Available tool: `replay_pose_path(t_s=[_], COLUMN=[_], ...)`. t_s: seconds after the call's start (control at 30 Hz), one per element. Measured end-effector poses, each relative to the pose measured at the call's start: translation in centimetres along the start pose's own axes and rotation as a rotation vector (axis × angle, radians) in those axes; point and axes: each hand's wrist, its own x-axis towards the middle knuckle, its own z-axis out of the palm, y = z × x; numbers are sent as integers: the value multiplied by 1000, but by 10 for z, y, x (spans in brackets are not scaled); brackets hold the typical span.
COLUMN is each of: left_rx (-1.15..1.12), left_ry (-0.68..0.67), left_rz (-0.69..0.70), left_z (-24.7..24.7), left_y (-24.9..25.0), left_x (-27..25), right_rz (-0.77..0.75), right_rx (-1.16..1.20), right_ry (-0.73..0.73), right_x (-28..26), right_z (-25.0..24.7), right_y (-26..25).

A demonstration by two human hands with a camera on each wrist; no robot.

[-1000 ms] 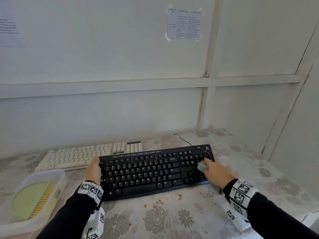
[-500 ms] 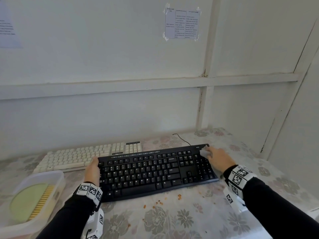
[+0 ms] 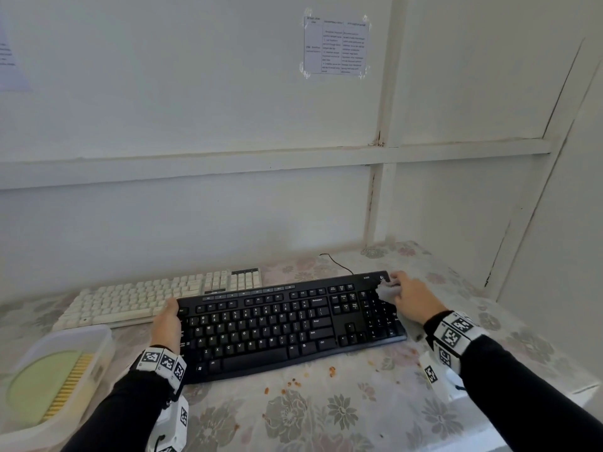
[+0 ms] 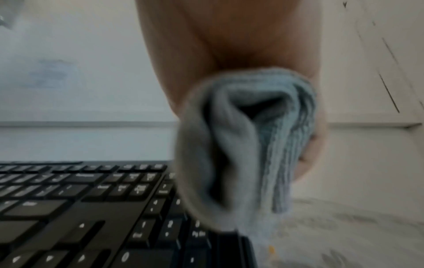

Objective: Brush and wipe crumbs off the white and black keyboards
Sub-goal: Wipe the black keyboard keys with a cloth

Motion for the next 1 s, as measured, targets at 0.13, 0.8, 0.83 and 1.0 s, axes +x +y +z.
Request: replay_pose_path(t_s=[0.13, 0.8, 0.83, 1.0], left_rx=[-47, -16, -5, -17], left_ry=[-13, -17, -9, -7], left_rz=[-5, 33, 41, 19], left_z=[-7, -2, -1, -3], left_y=[-11, 2, 4, -2], left_x=[20, -4, -8, 1], right_rz=[113, 7, -43, -315], right_rx=[-90, -73, 77, -13], right_ry=[-162, -130, -116, -99], right_x=[-12, -17, -18, -11], right_z=[13, -5, -7, 2], right_y=[6, 15, 12, -3])
